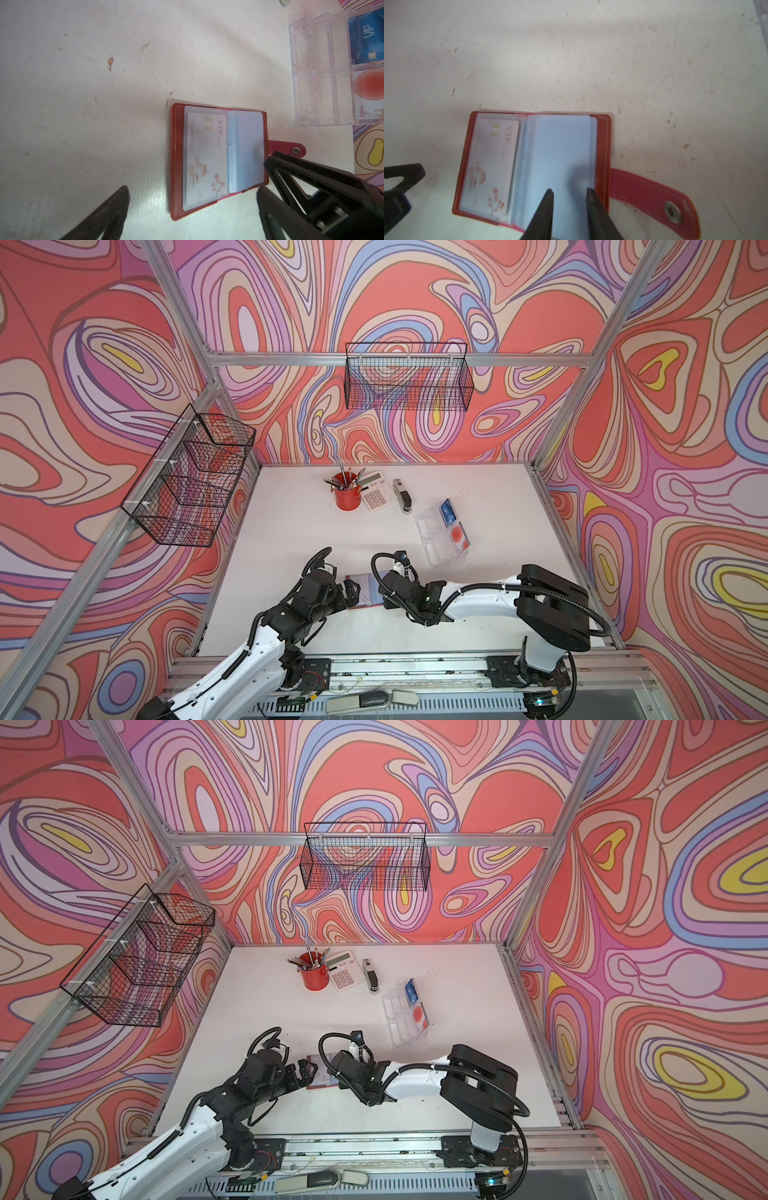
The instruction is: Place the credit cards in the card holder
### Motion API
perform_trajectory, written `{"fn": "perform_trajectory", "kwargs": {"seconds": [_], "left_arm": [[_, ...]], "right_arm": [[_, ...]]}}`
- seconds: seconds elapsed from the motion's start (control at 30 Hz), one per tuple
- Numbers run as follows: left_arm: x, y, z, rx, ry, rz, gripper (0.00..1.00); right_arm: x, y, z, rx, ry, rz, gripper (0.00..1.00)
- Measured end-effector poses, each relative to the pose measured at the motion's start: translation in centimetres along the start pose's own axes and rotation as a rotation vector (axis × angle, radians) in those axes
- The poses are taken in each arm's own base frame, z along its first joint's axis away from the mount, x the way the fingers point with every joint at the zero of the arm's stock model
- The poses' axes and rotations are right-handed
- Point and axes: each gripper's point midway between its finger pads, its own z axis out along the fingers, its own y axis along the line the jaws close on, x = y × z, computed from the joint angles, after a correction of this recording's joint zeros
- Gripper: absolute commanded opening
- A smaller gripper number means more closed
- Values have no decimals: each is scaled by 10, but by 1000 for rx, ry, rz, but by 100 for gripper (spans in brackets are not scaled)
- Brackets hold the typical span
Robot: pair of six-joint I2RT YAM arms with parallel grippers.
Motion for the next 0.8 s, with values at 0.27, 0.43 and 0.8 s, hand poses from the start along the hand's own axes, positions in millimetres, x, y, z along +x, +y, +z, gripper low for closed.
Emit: {"fn": "perform_trajectory", "kwargs": {"seconds": [0.27, 0.43, 0.8], "left_arm": [[1, -2, 0, 12, 4, -3, 97], [1, -3, 0, 18, 8, -5, 97], [4, -3, 2, 18, 21, -10, 97]], "right_arm": [[4, 1, 8, 14, 11, -7, 29], [3, 2, 10, 14, 12, -8, 28], [7, 22, 16, -76, 32, -4, 27]]}}
